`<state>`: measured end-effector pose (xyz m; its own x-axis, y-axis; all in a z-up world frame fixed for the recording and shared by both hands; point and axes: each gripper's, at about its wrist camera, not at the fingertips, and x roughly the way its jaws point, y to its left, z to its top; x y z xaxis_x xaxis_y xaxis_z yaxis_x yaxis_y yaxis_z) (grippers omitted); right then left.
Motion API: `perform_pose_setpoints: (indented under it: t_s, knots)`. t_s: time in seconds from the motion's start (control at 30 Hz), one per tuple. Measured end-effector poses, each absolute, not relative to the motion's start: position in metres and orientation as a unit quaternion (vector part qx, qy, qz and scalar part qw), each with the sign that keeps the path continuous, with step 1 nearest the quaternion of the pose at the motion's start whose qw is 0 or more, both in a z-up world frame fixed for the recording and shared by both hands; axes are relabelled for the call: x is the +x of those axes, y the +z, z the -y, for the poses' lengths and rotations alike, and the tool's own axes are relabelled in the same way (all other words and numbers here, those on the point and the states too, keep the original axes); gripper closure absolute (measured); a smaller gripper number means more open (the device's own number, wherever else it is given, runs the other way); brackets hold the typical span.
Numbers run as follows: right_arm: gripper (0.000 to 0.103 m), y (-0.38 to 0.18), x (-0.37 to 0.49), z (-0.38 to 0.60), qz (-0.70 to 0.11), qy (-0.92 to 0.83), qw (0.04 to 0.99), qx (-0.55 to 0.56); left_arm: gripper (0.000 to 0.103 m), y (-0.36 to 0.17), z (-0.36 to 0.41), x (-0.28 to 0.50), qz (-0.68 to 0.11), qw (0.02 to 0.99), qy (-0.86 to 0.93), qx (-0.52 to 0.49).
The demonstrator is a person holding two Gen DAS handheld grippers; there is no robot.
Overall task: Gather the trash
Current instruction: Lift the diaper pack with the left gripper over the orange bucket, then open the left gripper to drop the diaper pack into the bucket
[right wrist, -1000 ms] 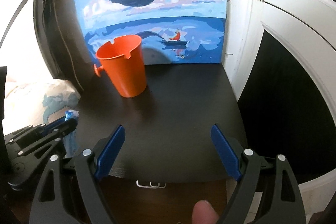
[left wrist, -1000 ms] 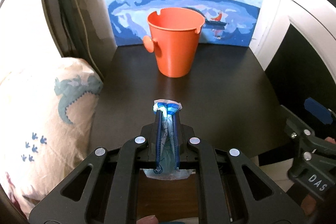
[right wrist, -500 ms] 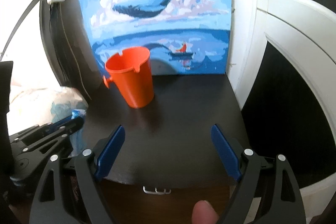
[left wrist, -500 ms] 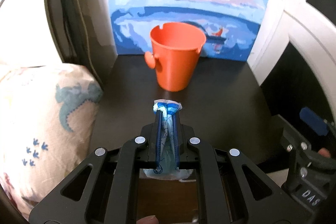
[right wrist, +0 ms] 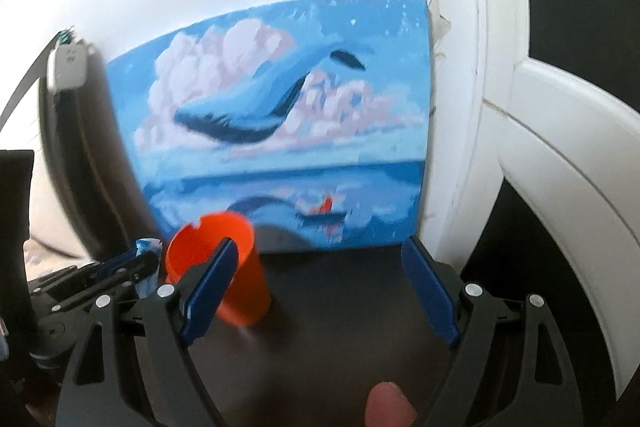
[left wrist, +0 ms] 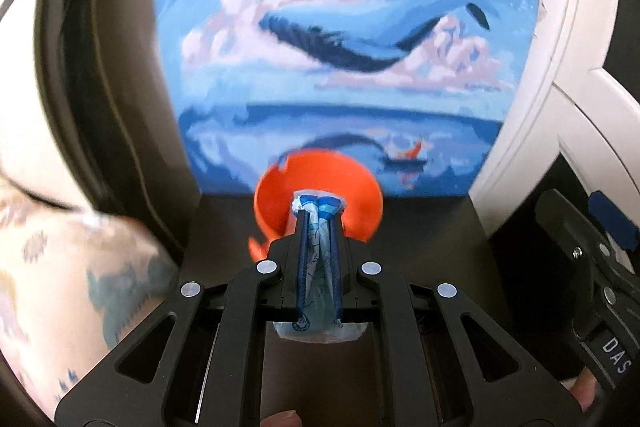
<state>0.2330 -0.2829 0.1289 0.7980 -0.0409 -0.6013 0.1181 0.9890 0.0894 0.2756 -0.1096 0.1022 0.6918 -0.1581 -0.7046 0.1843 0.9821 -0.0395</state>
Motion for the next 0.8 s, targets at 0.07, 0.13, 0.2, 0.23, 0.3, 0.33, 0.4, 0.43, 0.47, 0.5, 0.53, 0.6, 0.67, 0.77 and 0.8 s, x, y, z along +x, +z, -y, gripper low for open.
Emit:
perform_pose_setpoints:
  t_s: [0.07,0.13,0.2,0.23,0.3,0.33,0.4,0.43,0.47,0.5,0.53,0.6,0.67,0.77,0.8]
  knots:
    - [0.019,0.127,0.246,0.285,-0.317,-0.045,0.945,0.058,0.092,0.102,0.117,0.293,-0.380,0.920,-0.096,0.022]
    - [0.019,0.120,0.259,0.287,-0.323,-0.048,0.943,0.058,0.092,0.098,0.123,0.310,-0.376,0.922,-0.088,0.031]
    - [0.019,0.113,0.270,0.289,-0.330,-0.052,0.941,0.055,0.092,0.093,0.124,0.322,-0.382,0.920,-0.082,0.032]
    - [0.019,0.108,0.276,0.289,-0.335,-0.053,0.939,0.056,0.092,0.088,0.125,0.330,-0.385,0.919,-0.078,0.033]
    - [0.019,0.101,0.283,0.290,-0.341,-0.055,0.937,0.053,0.092,0.079,0.127,0.341,-0.388,0.918,-0.072,0.041]
    - [0.019,0.097,0.287,0.289,-0.344,-0.055,0.936,0.052,0.092,0.072,0.128,0.348,-0.392,0.916,-0.070,0.043]
    - [0.019,0.091,0.293,0.288,-0.348,-0.056,0.935,0.047,0.092,0.065,0.129,0.356,-0.398,0.914,-0.065,0.046]
    - [0.019,0.089,0.295,0.288,-0.349,-0.057,0.934,0.047,0.092,0.060,0.129,0.362,-0.402,0.912,-0.062,0.049]
    - [0.019,0.088,0.297,0.288,-0.351,-0.056,0.934,0.047,0.092,0.057,0.129,0.365,-0.404,0.912,-0.060,0.049]
    - [0.019,0.086,0.298,0.287,-0.352,-0.056,0.933,0.046,0.092,0.054,0.129,0.369,-0.407,0.910,-0.059,0.049]
    - [0.019,0.084,0.300,0.286,-0.355,-0.055,0.932,0.045,0.092,0.051,0.129,0.371,-0.408,0.910,-0.058,0.049]
    - [0.019,0.080,0.303,0.285,-0.358,-0.056,0.931,0.041,0.092,0.045,0.132,0.375,-0.411,0.908,-0.059,0.053]
    - [0.019,0.076,0.305,0.285,-0.361,-0.056,0.930,0.041,0.092,0.040,0.131,0.377,-0.416,0.906,-0.060,0.050]
    - [0.019,0.070,0.309,0.285,-0.367,-0.059,0.927,0.040,0.092,0.033,0.133,0.381,-0.421,0.904,-0.057,0.051]
    - [0.019,0.068,0.310,0.285,-0.369,-0.059,0.927,0.040,0.092,0.031,0.133,0.382,-0.423,0.903,-0.057,0.051]
